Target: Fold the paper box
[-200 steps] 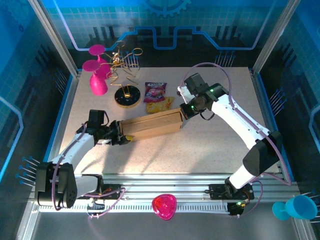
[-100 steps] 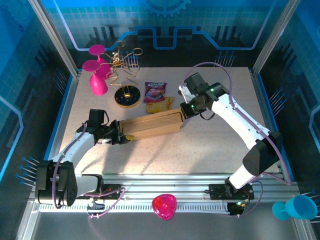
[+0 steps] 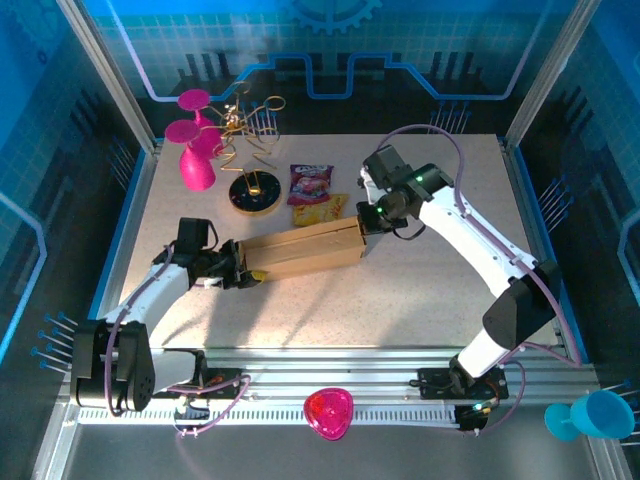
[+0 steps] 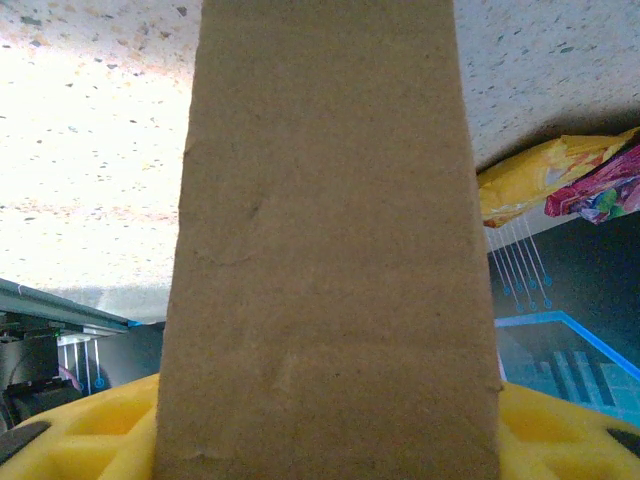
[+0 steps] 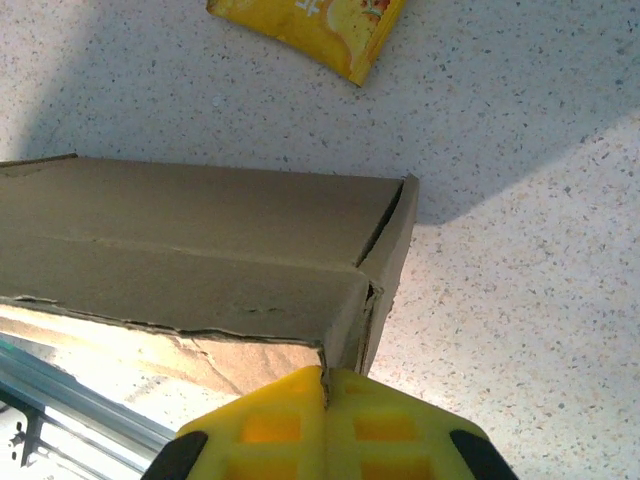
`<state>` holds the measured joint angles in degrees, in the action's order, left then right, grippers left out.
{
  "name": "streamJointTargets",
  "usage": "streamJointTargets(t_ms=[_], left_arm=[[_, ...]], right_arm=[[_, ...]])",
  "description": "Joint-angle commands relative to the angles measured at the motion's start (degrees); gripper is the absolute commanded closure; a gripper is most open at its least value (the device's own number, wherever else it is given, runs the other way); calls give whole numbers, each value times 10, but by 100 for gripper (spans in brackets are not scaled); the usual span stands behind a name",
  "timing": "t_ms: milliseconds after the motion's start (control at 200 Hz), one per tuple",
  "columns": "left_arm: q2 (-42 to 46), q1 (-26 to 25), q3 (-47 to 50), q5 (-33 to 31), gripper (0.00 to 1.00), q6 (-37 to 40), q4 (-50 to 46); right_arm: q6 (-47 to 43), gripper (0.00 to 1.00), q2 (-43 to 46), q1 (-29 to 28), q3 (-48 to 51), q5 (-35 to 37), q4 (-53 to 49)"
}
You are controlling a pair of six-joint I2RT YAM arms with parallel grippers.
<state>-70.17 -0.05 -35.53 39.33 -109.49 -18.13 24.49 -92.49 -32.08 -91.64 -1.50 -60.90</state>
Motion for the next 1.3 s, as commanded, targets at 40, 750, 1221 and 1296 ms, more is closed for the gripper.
streamJointTargets(t_ms=[40, 750, 1221, 1296], left_arm=[[-20, 0, 6, -51, 70, 2, -33], [-29, 1, 11, -54, 80, -25, -25], [-29, 0, 10, -65, 84, -46, -25], [-28, 1, 10, -68, 85, -48, -25]], right_arm=[[31, 100, -5, -22, 2, 1, 3], [-78, 100, 72, -40, 175, 76, 192], [-57, 78, 107, -50, 215, 74, 215], [-28, 64, 125, -50, 196, 81, 194]])
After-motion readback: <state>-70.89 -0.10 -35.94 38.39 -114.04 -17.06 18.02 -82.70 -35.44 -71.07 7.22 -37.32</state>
